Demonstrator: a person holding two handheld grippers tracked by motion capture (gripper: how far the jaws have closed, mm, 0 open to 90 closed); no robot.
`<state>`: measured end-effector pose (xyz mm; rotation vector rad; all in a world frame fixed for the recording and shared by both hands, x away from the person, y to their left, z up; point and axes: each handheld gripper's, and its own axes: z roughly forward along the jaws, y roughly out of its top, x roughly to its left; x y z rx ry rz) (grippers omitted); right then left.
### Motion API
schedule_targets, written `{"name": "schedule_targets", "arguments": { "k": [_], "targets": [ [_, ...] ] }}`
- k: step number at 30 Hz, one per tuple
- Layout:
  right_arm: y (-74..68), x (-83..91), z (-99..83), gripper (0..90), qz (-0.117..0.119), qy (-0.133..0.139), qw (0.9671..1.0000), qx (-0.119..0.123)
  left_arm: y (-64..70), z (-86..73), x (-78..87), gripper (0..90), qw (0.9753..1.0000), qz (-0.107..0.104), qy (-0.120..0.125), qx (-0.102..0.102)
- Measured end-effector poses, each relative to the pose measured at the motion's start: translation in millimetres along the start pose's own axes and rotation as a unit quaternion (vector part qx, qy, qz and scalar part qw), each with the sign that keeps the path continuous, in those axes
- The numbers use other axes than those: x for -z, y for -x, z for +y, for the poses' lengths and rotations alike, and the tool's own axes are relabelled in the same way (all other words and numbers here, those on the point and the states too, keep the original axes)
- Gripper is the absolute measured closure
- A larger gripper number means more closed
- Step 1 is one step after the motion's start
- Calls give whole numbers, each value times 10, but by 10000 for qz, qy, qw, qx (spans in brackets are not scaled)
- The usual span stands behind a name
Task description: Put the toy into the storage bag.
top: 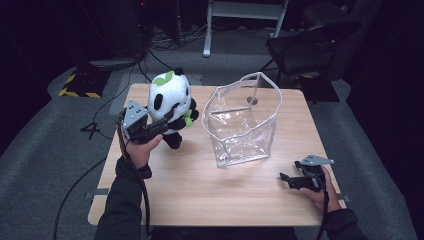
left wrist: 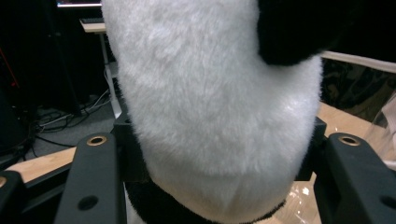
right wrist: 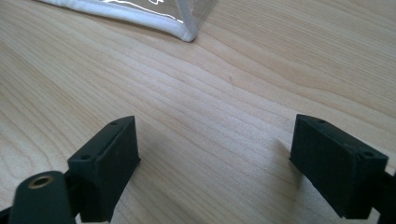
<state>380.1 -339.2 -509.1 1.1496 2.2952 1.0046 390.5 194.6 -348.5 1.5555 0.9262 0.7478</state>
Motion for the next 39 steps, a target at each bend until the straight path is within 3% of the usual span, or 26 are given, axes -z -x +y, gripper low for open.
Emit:
{"name": "schedule_targets", "arguments": {
  "k": [9, 22, 39],
  "targets": [
    [0, 0, 0, 151, 0, 1, 10000, 0, 29, 175, 20, 402, 9998, 51, 73, -151],
    [0, 1, -2, 151, 2, 5, 10000, -3, 0, 308, 52, 402, 9998, 95, 156, -128],
    [-1, 3, -3, 150, -10, 3, 10000, -18, 69, 521, 69, 401, 9991, 49, 390, -166]
  ]
}}
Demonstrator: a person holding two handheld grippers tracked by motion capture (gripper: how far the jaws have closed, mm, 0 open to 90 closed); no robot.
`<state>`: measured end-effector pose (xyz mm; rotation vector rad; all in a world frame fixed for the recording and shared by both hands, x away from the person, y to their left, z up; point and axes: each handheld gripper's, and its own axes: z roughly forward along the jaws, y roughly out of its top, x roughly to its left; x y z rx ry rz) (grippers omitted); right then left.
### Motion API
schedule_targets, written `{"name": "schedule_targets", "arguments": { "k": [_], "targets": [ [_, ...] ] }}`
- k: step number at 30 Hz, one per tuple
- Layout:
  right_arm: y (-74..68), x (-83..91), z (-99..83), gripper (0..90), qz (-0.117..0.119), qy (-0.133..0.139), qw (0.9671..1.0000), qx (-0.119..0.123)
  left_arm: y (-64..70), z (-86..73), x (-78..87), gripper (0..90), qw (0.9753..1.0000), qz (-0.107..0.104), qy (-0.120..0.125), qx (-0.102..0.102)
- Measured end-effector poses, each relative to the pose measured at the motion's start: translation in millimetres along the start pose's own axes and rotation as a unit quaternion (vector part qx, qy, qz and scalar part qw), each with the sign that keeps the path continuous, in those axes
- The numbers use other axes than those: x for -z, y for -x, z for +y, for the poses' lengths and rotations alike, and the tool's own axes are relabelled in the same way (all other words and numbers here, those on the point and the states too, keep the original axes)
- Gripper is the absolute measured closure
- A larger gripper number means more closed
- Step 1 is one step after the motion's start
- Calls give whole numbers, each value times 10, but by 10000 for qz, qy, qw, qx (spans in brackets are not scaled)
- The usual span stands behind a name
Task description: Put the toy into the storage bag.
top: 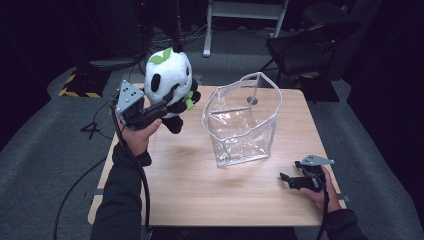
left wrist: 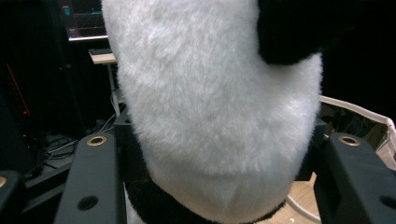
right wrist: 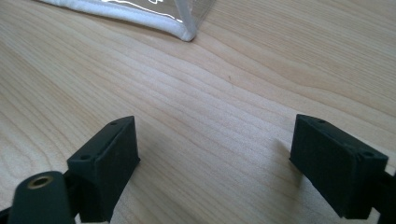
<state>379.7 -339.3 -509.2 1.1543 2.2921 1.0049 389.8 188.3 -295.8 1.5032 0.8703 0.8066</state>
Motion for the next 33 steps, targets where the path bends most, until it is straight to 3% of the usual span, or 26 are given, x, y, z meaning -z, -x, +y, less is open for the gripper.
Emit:
{"name": "schedule_targets", "arguments": {
  "k": [17, 33],
  "targets": [
    [0, 0, 0, 150, -2, 1, 10000, -1, 196, 224, -101, 403, 9996, -195, 141, -142],
    [0, 0, 0, 150, 0, -1, 10000, -1, 485, 376, -323, 402, 9977, -592, 248, -202]
  ]
}}
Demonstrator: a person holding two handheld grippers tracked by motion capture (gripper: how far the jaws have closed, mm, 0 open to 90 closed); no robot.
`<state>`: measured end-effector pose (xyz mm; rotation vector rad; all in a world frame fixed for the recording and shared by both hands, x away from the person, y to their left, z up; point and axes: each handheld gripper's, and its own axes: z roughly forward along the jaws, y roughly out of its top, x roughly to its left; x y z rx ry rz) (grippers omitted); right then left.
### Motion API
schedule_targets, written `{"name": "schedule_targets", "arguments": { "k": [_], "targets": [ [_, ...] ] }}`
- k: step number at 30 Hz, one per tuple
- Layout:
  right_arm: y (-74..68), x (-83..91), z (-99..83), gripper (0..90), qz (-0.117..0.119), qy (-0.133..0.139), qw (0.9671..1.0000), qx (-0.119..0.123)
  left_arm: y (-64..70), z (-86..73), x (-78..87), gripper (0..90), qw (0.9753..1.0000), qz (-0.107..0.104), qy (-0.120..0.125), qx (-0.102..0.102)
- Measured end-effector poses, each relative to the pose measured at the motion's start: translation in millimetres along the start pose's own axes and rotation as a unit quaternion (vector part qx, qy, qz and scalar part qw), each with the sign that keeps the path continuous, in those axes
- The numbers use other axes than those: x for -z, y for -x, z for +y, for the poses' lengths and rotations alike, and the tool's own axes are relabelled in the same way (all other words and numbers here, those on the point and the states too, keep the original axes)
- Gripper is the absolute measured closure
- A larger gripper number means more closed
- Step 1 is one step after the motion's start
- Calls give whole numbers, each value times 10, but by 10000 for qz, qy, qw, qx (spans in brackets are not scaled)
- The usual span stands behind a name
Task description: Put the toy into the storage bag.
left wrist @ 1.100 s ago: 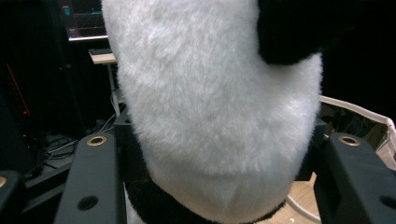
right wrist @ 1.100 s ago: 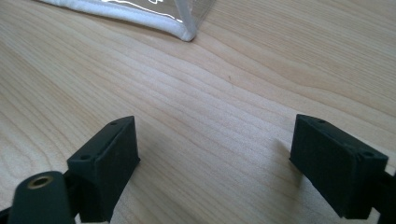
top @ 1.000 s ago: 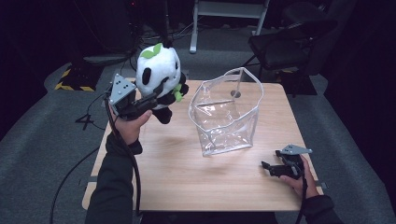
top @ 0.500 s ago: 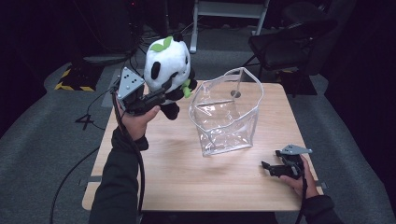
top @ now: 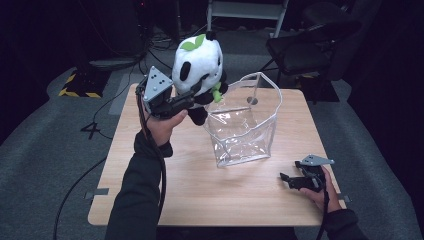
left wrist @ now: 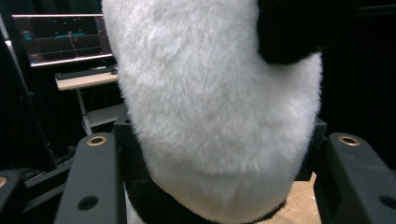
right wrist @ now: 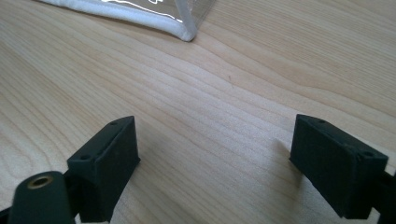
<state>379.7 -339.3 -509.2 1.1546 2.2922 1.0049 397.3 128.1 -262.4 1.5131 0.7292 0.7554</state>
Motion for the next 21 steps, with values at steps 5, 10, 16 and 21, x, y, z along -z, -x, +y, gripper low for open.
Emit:
{"name": "schedule_targets", "arguments": {
  "k": [5, 10, 16, 21],
  "targets": [
    [0, 0, 0, 150, 2, 2, 10000, -1, 90, 20, -83, 402, 9999, -154, 14, -17],
    [0, 0, 0, 150, 2, 2, 10000, -2, 176, 31, -145, 402, 9995, -292, 60, -59],
    [0, 0, 0, 150, 2, 2, 10000, -2, 265, 29, -259, 402, 9990, -428, 16, -97],
    [0, 0, 0, 150, 2, 3, 10000, 0, 313, 19, -333, 402, 9986, -511, -4, -97]
  ]
}}
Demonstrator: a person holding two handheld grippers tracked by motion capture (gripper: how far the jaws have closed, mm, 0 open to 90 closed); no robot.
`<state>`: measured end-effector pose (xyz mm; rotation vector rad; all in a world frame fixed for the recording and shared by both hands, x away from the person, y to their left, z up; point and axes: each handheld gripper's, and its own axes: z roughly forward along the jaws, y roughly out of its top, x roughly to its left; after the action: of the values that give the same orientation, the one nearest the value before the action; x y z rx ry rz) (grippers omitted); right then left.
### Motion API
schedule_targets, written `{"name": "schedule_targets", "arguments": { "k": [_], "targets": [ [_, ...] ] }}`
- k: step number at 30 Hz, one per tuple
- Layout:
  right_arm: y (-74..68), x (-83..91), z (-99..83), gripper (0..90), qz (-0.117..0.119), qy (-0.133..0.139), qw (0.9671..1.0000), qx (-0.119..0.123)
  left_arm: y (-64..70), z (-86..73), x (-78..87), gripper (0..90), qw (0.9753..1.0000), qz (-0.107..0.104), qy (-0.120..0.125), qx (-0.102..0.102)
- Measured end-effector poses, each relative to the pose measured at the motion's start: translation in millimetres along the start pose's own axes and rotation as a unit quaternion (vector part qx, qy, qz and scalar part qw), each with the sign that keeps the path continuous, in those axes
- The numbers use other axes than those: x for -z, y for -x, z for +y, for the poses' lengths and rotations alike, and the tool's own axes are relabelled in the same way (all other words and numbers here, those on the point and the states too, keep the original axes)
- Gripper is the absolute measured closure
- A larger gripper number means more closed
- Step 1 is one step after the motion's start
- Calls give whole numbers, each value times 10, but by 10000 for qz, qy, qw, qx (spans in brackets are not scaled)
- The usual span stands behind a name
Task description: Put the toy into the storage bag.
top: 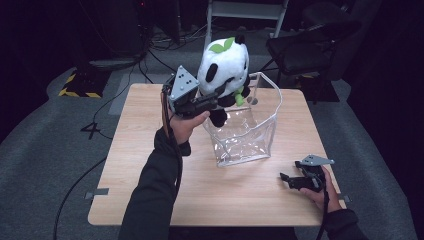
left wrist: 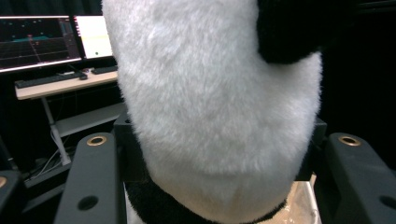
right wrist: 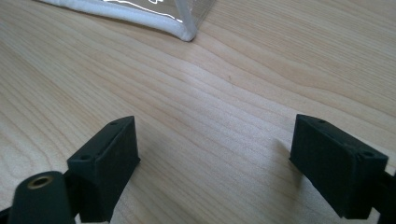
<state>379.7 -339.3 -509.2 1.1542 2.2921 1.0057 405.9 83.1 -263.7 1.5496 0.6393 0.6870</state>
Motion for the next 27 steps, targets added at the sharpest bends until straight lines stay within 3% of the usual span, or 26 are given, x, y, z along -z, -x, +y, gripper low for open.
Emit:
{"name": "schedule_targets", "arguments": {
  "k": [27],
  "targets": [
    [0, 0, 0, 150, -1, 0, 10000, -1, 147, -119, -382, 399, 9993, -286, -236, 2]
  ]
}}
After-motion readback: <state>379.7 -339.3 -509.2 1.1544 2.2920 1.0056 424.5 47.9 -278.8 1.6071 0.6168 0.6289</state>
